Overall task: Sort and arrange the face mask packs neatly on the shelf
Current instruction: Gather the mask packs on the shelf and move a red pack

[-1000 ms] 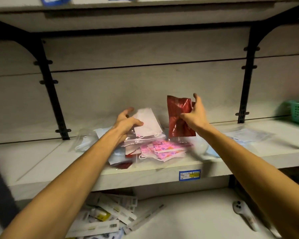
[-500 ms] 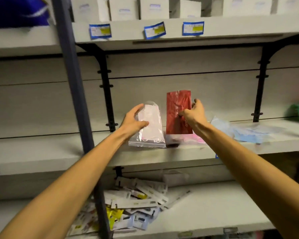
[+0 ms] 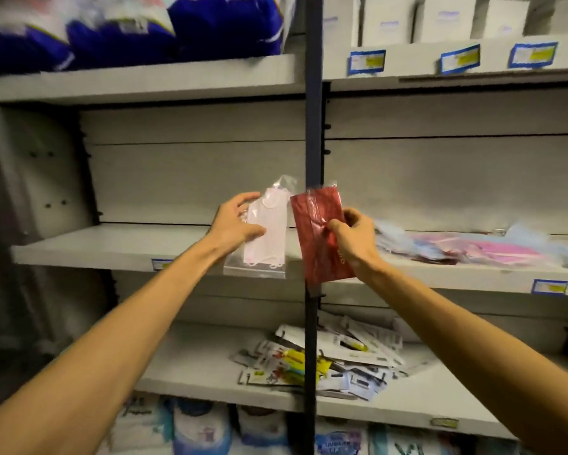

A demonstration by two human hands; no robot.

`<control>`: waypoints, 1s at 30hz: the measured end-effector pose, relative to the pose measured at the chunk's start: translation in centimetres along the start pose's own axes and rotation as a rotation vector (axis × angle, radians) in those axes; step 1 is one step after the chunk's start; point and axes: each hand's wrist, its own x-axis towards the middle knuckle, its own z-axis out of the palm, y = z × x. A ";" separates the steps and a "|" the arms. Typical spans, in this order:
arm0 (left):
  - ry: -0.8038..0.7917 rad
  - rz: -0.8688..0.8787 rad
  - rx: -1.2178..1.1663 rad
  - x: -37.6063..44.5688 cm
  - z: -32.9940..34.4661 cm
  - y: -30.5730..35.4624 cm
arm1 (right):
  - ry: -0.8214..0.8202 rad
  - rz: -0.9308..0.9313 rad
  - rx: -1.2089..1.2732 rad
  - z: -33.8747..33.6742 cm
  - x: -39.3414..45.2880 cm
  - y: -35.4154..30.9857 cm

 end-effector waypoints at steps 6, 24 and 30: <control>0.195 -0.003 0.334 1.8 -10.1 -6.6 | -0.186 0.125 0.042 11.9 1.8 2.0; 0.173 0.033 1.323 16.8 -27.7 -19.6 | -0.355 0.290 -0.078 36.1 17.9 9.8; -0.161 0.071 1.659 17.9 -29.8 -23.1 | -0.392 0.351 -0.065 41.9 19.1 10.9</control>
